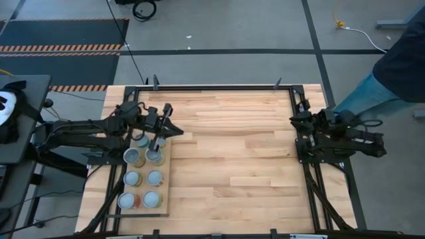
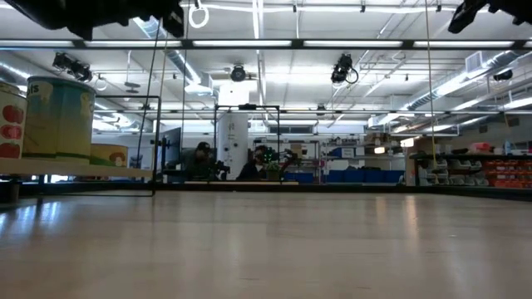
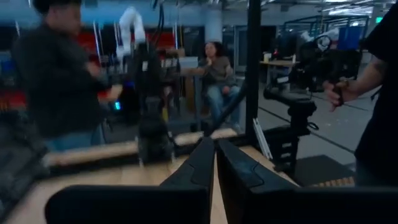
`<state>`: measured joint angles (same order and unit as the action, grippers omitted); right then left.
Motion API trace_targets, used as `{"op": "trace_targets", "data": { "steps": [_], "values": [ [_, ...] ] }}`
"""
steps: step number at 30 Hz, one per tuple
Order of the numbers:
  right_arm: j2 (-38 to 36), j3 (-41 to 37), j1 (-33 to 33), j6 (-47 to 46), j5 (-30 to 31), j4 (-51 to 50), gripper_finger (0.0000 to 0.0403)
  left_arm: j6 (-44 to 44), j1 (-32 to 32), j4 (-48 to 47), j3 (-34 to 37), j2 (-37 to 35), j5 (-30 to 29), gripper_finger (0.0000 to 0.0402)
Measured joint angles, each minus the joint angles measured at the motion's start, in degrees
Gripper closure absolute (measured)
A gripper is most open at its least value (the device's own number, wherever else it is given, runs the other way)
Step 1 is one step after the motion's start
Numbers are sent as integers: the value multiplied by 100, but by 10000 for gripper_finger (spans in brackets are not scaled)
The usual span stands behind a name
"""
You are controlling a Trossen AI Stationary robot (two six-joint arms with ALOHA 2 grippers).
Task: Pick and place cans onto a shelf
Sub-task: Return to Home Position
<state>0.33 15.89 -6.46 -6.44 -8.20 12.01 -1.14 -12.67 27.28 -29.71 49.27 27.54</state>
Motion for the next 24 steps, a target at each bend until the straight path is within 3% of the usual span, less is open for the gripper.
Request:
{"op": "trace_targets", "data": {
  "steps": [6,10,13,18,24],
  "values": [
    [-5,-985,2,-447,-93,1030,337,553,-16,413,471,72,37,377],
    [-1,-1538,2,-713,-61,1647,337,1083,-381,1290,1190,-422,779,377],
    [-2,-1513,-4,-739,-26,1623,337,1621,-693,2009,1987,-1019,1040,377],
    [-1,-1526,-4,-669,14,1346,337,2705,-895,2681,2920,-2029,554,377],
    [3,-1531,-4,-902,17,844,337,1927,-579,1545,2514,-2533,-137,377]
  ]
}}
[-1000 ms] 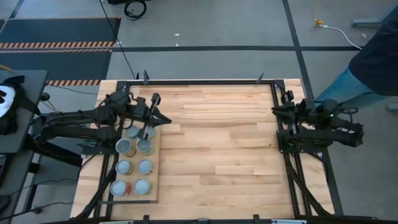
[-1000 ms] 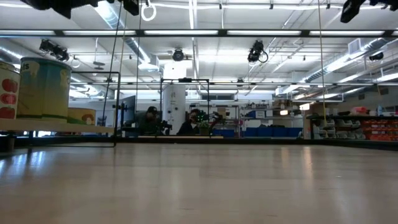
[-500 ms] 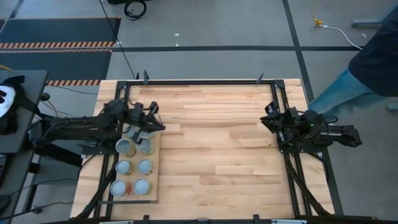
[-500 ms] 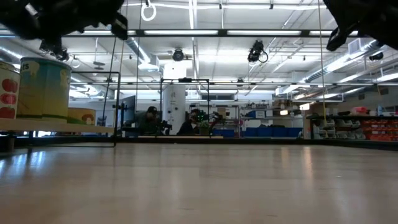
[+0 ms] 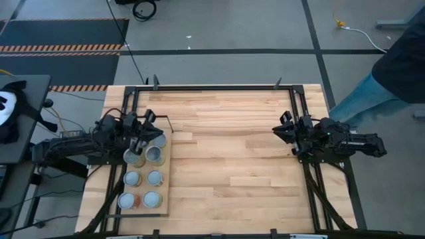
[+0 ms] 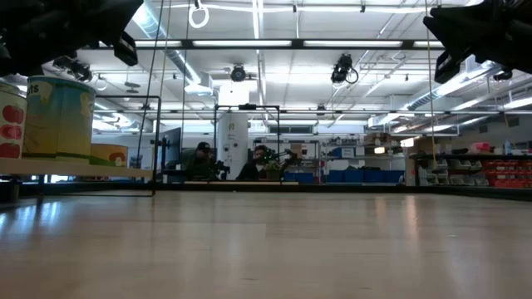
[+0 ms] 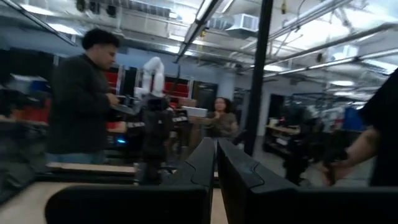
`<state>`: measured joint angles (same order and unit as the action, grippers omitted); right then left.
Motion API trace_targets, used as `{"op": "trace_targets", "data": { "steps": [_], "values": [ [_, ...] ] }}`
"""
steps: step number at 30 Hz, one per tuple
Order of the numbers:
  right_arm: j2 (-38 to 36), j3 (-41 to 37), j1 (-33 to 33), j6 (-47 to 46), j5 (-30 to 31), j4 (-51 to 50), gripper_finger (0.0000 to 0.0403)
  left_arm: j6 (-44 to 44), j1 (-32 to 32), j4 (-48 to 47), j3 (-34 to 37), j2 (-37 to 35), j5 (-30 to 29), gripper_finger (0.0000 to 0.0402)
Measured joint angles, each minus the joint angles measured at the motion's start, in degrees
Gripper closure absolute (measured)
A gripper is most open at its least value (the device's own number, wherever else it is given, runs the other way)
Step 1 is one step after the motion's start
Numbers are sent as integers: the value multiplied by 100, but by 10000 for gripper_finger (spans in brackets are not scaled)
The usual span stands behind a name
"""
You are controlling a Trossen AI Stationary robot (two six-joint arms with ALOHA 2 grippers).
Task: Pick and place cans onto a shelf
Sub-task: Return to Home Position
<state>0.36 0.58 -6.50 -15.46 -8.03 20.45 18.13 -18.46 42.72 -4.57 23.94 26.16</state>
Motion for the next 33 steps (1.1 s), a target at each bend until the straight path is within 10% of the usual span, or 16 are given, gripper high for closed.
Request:
{"op": "trace_targets", "data": {
  "steps": [16,33],
  "values": [
    [0,2,0,-76,-662,339,337,-1836,2257,-638,-14,0,-2537,377],
    [1,2,0,-265,-946,333,337,-1765,2337,-3232,-8,-2342,-2270,377]
  ]
}}
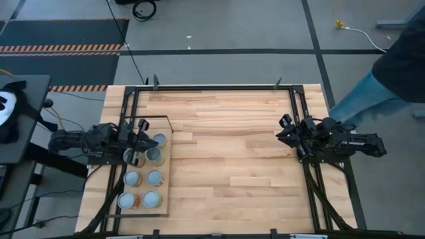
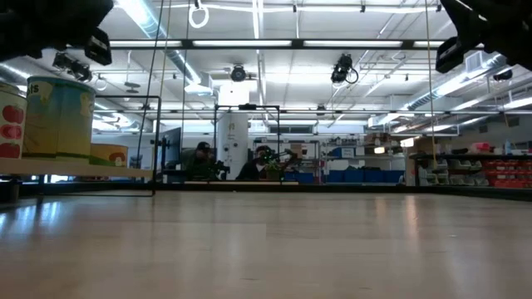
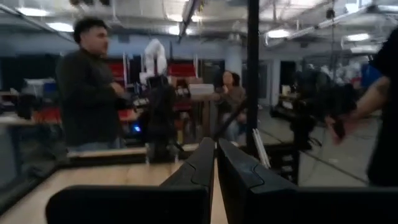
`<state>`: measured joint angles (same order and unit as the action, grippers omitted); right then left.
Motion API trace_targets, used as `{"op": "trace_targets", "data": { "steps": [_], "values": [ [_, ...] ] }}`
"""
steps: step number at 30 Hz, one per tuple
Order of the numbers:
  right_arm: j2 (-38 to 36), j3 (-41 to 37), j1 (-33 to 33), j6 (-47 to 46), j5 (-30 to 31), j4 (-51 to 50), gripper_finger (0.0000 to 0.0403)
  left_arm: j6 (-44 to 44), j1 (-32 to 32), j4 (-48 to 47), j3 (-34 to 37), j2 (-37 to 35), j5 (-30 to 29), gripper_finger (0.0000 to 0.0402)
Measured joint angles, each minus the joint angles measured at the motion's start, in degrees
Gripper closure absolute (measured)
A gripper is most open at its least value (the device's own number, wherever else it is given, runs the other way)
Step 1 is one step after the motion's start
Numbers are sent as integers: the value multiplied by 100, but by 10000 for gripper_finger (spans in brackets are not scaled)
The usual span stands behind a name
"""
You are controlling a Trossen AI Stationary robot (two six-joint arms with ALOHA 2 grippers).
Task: Pick and place cans onto a shelf
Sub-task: Return to Home Position
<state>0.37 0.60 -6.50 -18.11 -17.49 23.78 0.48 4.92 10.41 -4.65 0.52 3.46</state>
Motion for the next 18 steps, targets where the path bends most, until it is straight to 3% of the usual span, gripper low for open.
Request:
{"op": "trace_targets", "data": {
  "steps": [6,18],
  "values": [
    [14,2,0,57,-23,-192,337,-446,-27,652,411,-5,-332,377],
    [14,-20,-1,310,648,-620,337,-388,-29,509,418,-25,-409,377]
  ]
}}
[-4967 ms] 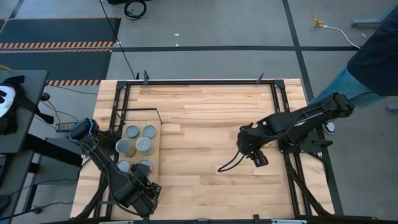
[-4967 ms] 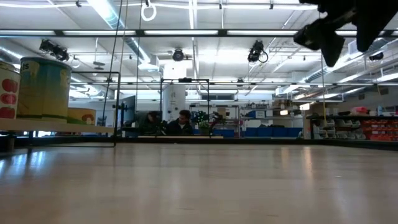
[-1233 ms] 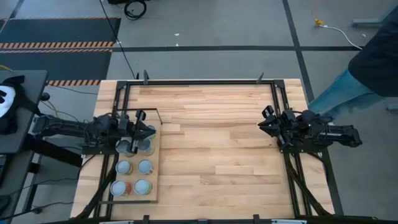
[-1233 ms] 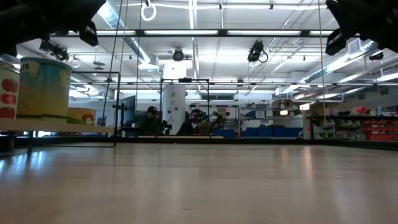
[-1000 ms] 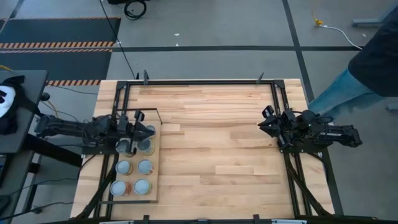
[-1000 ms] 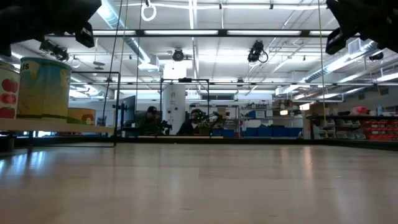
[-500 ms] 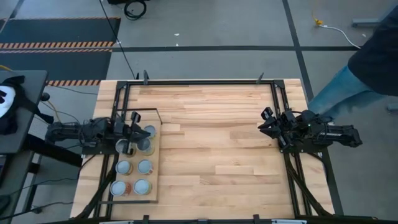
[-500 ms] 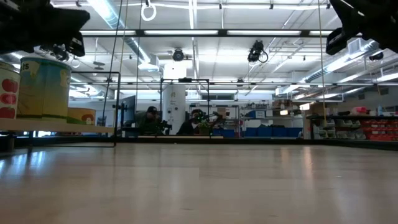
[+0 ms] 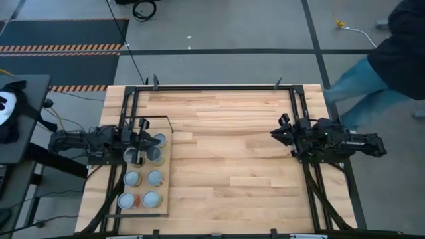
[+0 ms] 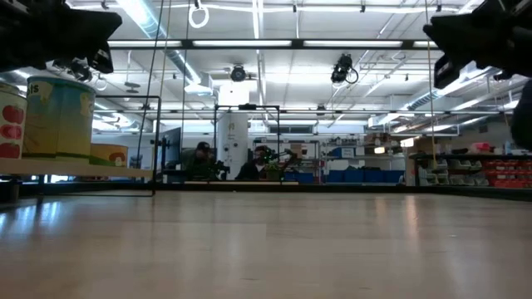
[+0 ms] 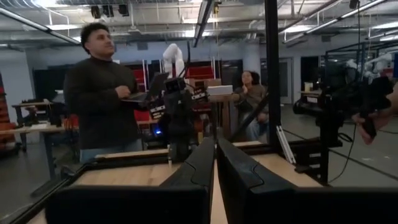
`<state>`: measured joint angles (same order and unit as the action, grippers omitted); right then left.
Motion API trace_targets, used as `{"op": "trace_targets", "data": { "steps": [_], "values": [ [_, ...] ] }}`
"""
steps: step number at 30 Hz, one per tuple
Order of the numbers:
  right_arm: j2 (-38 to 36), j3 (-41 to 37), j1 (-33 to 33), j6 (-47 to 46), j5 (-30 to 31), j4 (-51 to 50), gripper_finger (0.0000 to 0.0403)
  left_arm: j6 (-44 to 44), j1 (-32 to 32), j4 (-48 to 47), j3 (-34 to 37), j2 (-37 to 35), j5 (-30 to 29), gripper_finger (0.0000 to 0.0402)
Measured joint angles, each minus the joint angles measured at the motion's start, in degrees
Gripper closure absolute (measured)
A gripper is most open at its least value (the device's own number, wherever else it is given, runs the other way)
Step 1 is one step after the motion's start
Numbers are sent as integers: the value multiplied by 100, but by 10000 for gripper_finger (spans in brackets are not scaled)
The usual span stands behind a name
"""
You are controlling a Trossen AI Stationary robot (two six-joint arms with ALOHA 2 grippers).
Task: Pick and place cans onto a shelf
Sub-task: Return to Home Position
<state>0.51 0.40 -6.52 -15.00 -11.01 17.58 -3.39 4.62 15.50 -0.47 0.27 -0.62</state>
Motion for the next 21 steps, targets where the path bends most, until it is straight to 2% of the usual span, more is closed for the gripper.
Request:
{"op": "trace_targets", "data": {
  "steps": [5,10,21],
  "values": [
    [0,0,-1,171,233,-619,337,-103,0,-335,0,8,0,377],
    [2,0,-1,584,236,-1437,337,451,0,-497,2,9,0,377],
    [7,0,-1,577,236,-1508,337,166,0,-1282,4,7,0,376]
  ]
}}
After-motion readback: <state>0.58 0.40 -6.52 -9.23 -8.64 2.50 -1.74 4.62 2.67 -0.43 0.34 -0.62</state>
